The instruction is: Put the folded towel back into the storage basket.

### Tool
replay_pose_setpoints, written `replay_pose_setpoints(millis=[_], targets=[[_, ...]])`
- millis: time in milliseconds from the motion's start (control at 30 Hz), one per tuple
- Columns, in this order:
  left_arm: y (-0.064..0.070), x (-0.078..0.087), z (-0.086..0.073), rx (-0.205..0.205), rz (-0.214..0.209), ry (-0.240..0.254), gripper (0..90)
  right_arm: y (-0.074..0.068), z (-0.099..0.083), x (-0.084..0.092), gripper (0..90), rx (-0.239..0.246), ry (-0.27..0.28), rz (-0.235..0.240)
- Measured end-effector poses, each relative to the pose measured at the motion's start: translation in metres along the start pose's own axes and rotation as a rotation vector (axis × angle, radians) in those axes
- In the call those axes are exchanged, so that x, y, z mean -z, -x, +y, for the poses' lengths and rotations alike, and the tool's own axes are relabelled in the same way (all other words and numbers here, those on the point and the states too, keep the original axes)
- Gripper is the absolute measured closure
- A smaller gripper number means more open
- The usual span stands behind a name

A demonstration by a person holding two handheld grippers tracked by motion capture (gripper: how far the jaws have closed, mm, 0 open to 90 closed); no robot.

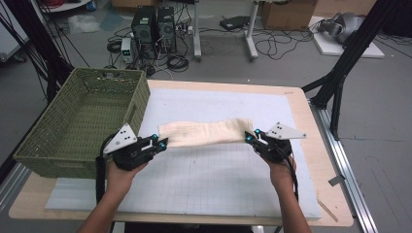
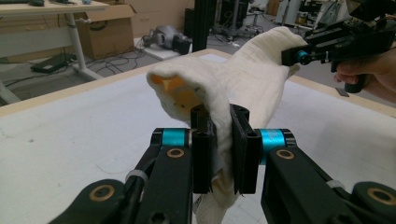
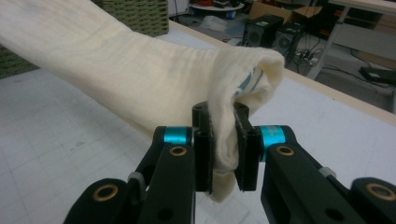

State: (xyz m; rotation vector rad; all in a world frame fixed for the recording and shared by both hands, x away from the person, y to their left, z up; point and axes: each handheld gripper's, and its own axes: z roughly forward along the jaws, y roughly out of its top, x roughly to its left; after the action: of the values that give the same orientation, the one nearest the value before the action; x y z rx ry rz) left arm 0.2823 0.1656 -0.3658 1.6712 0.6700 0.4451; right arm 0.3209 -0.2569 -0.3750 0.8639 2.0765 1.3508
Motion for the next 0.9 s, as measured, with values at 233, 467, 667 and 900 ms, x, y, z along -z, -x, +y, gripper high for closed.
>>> replay_pose_setpoints(millis=[233, 467, 667, 900], targets=[[-0.004, 0.021, 0.008, 0.004, 0.038, 0.049, 80.1, 0.001, 0.03, -0.016, 80.9, 0.01, 0.034, 0.037], [-0.008, 0.042, 0.014, 0.001, 0.076, 0.084, 80.1, -0.004, 0.064, -0.043, 80.9, 0.035, 0.028, 0.056], [-0.009, 0.052, 0.013, -0.013, 0.111, 0.084, 80.2, -0.007, 0.087, -0.063, 80.9, 0.068, 0.008, 0.053], [-0.014, 0.071, 0.015, -0.004, 0.15, 0.11, 80.2, -0.015, 0.118, -0.087, 80.9, 0.105, 0.014, 0.071]])
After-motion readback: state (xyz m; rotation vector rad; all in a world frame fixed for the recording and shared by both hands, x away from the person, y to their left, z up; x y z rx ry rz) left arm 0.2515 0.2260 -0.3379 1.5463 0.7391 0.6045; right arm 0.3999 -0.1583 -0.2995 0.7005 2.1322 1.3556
